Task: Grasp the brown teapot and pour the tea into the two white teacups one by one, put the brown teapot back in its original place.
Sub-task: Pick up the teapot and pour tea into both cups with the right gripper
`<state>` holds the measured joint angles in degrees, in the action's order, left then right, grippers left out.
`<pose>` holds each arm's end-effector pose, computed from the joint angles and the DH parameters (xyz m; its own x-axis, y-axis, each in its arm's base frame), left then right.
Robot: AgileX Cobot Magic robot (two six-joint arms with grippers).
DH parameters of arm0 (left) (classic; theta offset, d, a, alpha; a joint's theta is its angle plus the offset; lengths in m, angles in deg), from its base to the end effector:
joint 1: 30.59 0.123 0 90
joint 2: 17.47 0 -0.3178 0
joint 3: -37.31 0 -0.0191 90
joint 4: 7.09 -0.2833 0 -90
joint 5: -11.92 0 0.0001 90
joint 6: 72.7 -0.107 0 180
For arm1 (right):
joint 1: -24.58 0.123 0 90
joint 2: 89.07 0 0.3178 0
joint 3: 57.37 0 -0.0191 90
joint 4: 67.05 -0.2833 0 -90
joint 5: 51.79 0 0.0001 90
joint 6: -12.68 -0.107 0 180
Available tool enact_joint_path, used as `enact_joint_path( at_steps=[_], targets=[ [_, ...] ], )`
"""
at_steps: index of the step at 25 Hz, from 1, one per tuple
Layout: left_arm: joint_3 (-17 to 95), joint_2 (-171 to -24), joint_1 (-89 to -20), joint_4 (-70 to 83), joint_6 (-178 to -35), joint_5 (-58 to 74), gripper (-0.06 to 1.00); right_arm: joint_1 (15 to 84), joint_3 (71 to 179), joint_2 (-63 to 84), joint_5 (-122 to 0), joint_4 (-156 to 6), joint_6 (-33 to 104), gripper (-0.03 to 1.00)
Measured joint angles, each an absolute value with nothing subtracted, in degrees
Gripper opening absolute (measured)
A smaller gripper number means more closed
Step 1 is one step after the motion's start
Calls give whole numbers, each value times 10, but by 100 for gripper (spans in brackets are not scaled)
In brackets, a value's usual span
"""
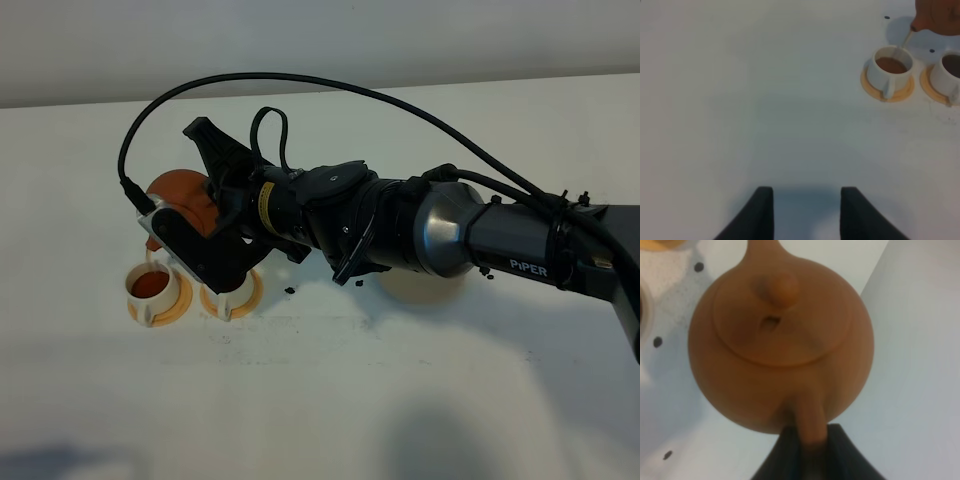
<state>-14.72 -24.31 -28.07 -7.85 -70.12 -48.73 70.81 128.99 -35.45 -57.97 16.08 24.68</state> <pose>0.0101 0.0017 0.2709 -0.4898 -0.0601 -0.8698 -0.0729 0.9969 -0.0278 0.3783 0.3782 0.1992 0.6833 -0.7184 0.1307 -0.2944 -0.4348 -0.8511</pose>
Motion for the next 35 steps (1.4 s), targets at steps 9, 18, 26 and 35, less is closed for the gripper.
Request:
enact_joint_path(
  at_steps=[9,18,26,35],
  targets=[
    [-147,-243,-281,-78,-701,-487,33,709,1290,-355,-580,161,252,11],
    [-147,-243,-281,-78,-701,-487,33,710,1290,-355,-579,161,254,11],
    [-147,-243,-281,-78,-701,-487,33,716,1290,-355,-578,161,266,11],
    [-147,-243,-281,-78,-701,-487,33,716,1290,-355,-578,161,284,11]
  ],
)
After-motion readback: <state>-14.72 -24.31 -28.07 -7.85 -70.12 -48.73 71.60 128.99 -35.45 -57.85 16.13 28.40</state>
